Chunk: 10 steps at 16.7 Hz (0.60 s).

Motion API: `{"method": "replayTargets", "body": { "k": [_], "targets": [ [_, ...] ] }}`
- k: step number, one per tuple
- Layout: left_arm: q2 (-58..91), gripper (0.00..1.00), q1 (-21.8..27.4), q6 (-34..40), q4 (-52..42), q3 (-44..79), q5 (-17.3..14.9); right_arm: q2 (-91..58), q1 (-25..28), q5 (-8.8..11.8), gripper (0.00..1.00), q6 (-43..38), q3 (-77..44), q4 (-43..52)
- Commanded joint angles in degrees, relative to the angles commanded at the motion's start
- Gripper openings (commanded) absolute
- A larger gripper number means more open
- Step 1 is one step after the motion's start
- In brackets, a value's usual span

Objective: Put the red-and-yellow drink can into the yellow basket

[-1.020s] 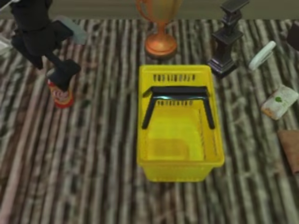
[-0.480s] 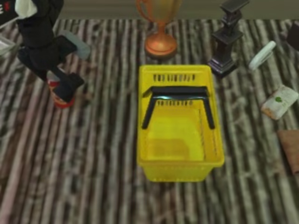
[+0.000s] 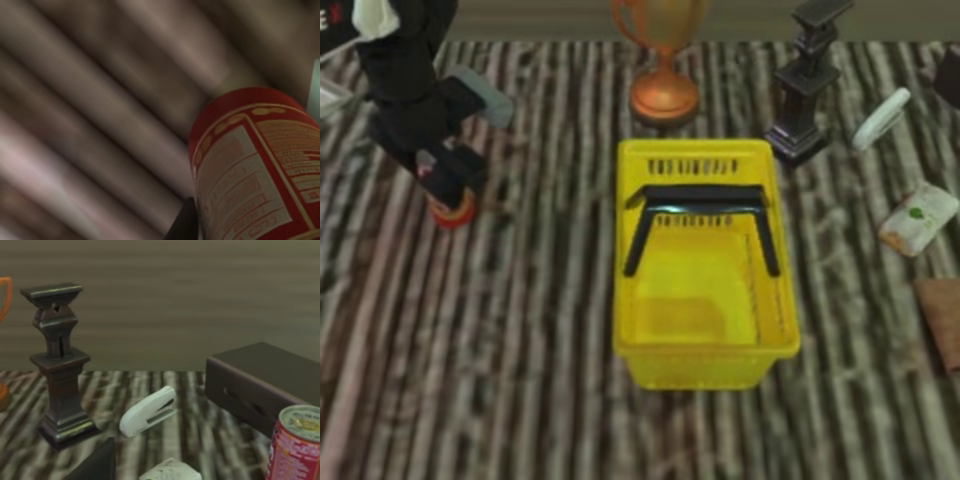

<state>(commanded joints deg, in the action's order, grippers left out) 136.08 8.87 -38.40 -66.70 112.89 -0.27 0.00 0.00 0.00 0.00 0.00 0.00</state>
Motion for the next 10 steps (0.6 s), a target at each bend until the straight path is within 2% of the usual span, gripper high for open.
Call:
{"method": "replayTargets", "body": {
  "k": [4,10],
  "targets": [
    [0.0,0.02,0.0,0.0,0.0,0.0,0.0,0.0,0.0,0.0,1.00,0.0,0.0,0.0],
    [0.0,0.00,0.0,0.0,0.0,0.0,0.0,0.0,0.0,0.0,1.00,0.0,0.0,0.0]
  ]
}}
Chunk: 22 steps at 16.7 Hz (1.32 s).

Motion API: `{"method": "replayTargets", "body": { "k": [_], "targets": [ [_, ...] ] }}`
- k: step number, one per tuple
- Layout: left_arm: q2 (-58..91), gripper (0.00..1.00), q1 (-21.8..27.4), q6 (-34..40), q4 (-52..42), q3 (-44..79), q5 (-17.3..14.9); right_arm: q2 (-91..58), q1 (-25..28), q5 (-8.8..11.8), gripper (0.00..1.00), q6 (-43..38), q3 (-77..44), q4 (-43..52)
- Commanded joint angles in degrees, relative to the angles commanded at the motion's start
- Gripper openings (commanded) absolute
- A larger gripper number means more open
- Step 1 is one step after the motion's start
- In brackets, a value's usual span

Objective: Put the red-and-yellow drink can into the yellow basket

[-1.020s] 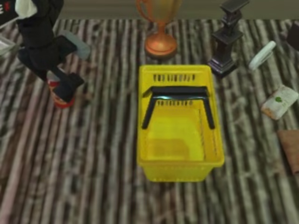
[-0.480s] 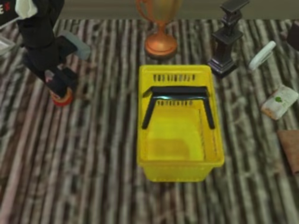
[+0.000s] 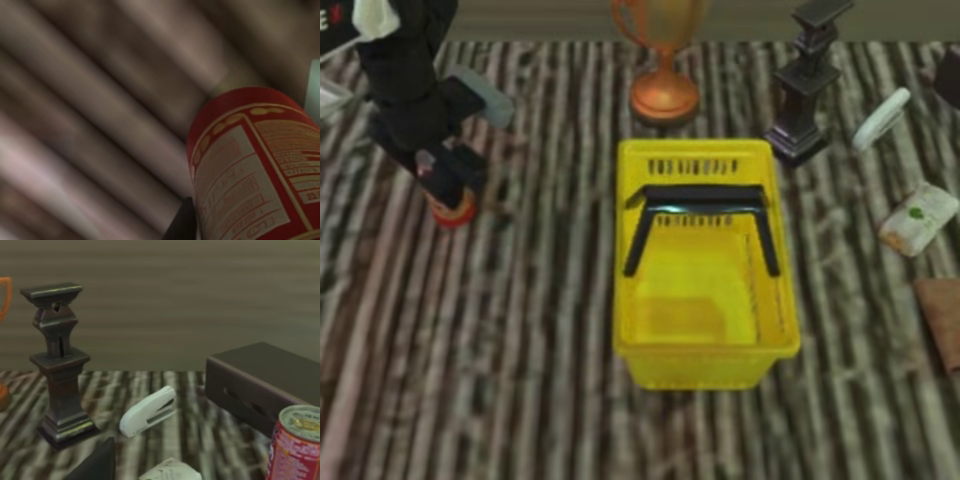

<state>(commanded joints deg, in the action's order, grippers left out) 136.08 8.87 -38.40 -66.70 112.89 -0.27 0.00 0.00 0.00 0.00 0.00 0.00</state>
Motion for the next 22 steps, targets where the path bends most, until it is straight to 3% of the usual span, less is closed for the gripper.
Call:
{"method": "replayTargets", "body": {
  "k": [5,9,14,22],
  "targets": [
    [-0.1,0.00,0.1,0.1,0.6,-0.2,-0.4,0.0,0.0,0.0,1.00,0.0,0.0,0.0],
    [-1.0,0.00,1.0,2.8,8.7,-2.6,-6.5,0.0,0.0,0.0,1.00,0.0,0.0,0.0],
    [-3.7,0.00,3.1,10.0,30.4,-9.5,-21.6,0.0,0.0,0.0,1.00,0.0,0.0,0.0],
    [-10.5,0.00,7.2,25.6,78.8,-26.7,-51.8,0.0,0.0,0.0,1.00,0.0,0.0,0.0]
  ]
}}
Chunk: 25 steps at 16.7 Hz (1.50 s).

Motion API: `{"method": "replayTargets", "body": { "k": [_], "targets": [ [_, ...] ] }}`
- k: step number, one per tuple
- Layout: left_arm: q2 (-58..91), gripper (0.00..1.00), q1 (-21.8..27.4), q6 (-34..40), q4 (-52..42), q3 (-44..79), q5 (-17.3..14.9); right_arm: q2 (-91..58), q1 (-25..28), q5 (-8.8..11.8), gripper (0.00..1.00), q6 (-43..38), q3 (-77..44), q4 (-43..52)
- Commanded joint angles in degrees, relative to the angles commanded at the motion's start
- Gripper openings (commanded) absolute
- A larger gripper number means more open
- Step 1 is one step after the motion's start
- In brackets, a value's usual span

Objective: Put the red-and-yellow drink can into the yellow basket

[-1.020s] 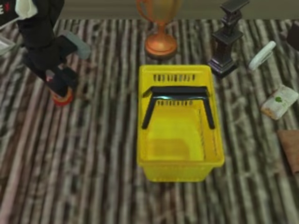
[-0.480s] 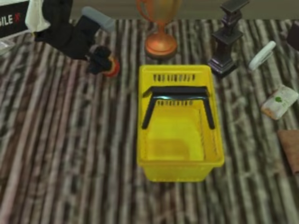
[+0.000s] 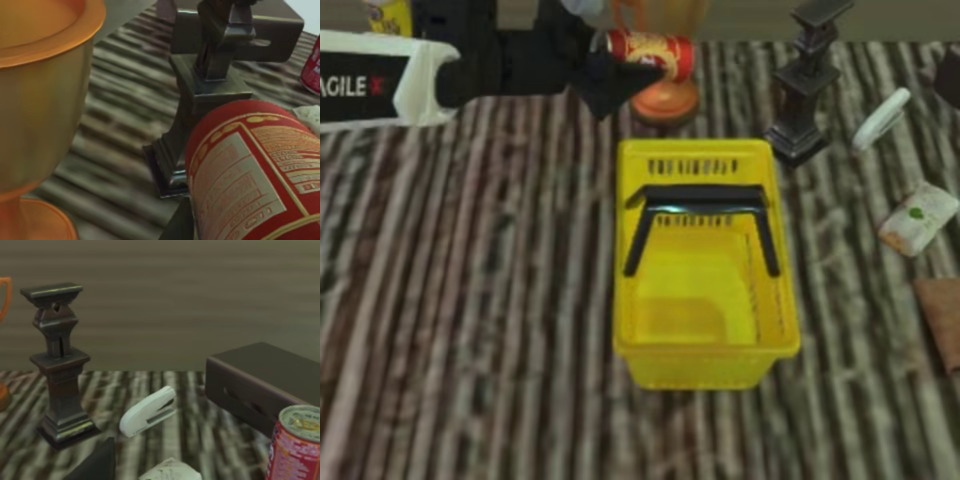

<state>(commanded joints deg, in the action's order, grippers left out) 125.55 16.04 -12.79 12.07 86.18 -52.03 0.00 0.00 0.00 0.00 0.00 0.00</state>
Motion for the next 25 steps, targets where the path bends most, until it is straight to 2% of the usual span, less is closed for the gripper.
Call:
{"method": "replayTargets", "body": {
  "k": [4,6,8,16,25],
  "targets": [
    [-4.4,0.00,1.7,6.3,18.8,-7.3,-12.5,0.0,0.0,0.0,1.00,0.0,0.0,0.0],
    [-6.2,0.00,2.3,8.5,24.6,-9.9,-16.9,0.0,0.0,0.0,1.00,0.0,0.0,0.0],
    [-7.5,0.00,2.6,9.8,28.1,-11.5,-19.7,0.0,0.0,0.0,1.00,0.0,0.0,0.0],
    [-6.8,0.00,2.4,10.1,29.9,-12.1,-20.5,0.0,0.0,0.0,1.00,0.0,0.0,0.0],
    [6.0,0.00,1.3,10.5,47.9,-16.7,-20.6,0.0,0.0,0.0,1.00,0.0,0.0,0.0]
  ]
}}
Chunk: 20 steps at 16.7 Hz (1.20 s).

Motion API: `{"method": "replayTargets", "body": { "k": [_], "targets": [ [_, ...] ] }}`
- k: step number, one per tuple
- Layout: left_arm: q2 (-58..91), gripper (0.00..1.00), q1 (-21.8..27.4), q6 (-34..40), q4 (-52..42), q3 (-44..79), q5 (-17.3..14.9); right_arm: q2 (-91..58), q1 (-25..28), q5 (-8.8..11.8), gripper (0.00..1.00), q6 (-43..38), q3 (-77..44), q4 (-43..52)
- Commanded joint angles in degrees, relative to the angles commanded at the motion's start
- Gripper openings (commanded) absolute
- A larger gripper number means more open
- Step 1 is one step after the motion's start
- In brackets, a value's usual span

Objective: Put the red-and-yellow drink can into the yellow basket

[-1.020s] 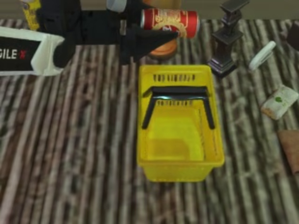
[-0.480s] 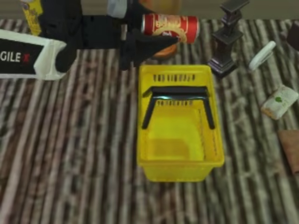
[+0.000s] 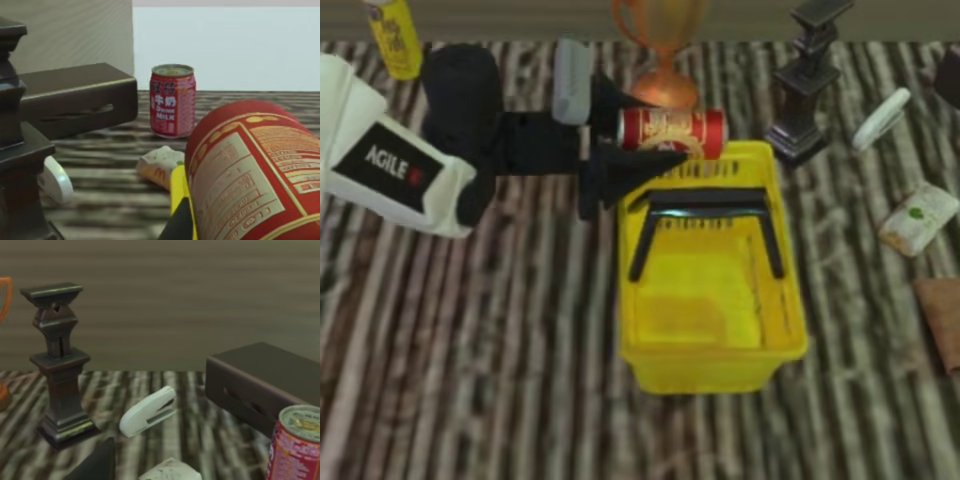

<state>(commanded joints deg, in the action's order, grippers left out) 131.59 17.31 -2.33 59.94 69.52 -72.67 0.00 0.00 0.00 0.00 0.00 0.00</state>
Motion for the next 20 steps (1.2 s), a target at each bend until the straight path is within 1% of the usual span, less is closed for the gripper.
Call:
{"method": "replayTargets", "body": {
  "k": [4,17,18,20],
  "targets": [
    [0.2,0.00,0.0,0.0,0.2,-0.1,0.0,0.0,0.0,0.0,1.00,0.0,0.0,0.0],
    [0.2,0.98,0.0,0.0,0.2,-0.1,0.0,0.0,0.0,0.0,1.00,0.0,0.0,0.0],
    [0.2,1.00,0.0,0.0,0.2,-0.1,0.0,0.0,0.0,0.0,1.00,0.0,0.0,0.0],
    [0.2,1.00,0.0,0.0,0.2,-0.1,0.0,0.0,0.0,0.0,1.00,0.0,0.0,0.0]
  ]
}}
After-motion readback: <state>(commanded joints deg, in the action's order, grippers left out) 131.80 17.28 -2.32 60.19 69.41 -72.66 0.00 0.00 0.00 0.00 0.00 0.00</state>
